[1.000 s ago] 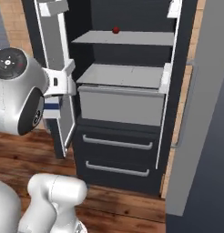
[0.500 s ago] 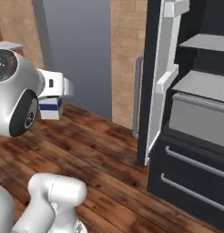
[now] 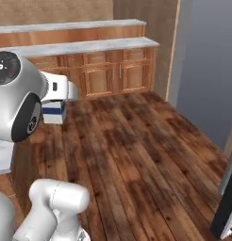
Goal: Take out the milk from the fridge and place it on the tray on the counter. Then take the sugar cube near the tray and place it in the tray.
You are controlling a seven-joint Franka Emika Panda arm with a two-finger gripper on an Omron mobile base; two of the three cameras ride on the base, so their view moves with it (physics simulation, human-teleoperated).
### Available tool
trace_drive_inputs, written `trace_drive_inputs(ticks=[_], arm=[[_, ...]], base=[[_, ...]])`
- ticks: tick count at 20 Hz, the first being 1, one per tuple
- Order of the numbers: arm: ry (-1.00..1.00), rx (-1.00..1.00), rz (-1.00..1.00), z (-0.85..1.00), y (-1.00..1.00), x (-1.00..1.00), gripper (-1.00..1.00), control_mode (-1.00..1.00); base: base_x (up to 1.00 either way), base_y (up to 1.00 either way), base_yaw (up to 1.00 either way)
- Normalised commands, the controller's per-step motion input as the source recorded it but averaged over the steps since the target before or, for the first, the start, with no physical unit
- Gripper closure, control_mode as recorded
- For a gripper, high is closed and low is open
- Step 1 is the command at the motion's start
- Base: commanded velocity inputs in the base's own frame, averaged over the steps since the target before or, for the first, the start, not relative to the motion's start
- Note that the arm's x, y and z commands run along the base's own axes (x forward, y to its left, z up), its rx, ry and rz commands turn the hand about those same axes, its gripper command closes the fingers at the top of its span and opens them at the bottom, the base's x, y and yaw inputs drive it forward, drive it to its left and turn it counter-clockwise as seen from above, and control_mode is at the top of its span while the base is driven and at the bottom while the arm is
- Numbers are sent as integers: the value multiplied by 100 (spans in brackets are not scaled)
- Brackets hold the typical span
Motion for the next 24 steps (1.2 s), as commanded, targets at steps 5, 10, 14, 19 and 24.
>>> trace_drive_inputs(ticks=[5, 10, 14, 19, 24], arm=[[0, 0, 0, 0, 0, 0, 100, 100], [0, 0, 0, 0, 0, 0, 100, 100], [0, 0, 0, 0, 0, 0, 100, 100], [0, 0, 0, 0, 0, 0, 100, 100], [0, 0, 0, 0, 0, 0, 100, 100]], base=[[4, -26, 87], [73, -51, 43], [84, 39, 21], [-43, 85, 55], [-93, 69, 51]])
